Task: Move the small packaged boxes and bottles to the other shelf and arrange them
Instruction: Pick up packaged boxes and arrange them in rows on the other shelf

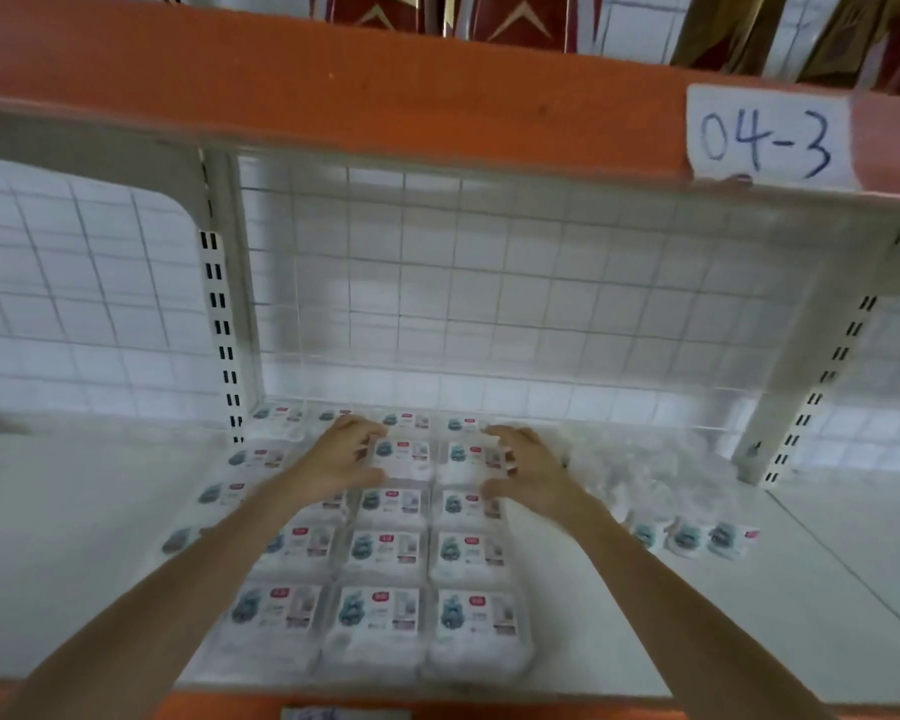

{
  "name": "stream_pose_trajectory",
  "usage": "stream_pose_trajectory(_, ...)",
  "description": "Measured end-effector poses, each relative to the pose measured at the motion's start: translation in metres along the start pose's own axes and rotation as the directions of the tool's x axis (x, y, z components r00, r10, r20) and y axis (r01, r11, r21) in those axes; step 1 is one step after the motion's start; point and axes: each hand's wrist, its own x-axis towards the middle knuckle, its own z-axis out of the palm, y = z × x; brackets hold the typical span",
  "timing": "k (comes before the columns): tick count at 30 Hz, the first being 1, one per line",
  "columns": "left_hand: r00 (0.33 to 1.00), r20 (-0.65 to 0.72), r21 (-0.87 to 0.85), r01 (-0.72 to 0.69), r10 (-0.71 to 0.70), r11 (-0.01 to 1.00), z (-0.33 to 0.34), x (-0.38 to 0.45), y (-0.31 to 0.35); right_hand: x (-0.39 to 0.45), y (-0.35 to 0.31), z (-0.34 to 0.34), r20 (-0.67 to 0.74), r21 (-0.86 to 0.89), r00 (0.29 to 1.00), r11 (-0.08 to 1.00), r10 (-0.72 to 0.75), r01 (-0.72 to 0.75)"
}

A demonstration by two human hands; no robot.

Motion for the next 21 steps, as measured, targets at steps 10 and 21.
stream_pose_trajectory(10, 0.987, -0.12, -0.147, 0.092, -0.11, 0.985, 0.014, 0.0, -0.004, 0.001, 0.01, -0.002, 0.034, 0.305, 0.999, 0.951, 0.029, -0.038)
stream_pose_trajectory(21, 0.989, -0.115, -0.076, 0.085, -0.093, 0.993, 0.014, 0.0, -0.005, -0.004, 0.005, 0.003, 0.023, 0.38, 0.998, 0.923, 0.061, -0.065)
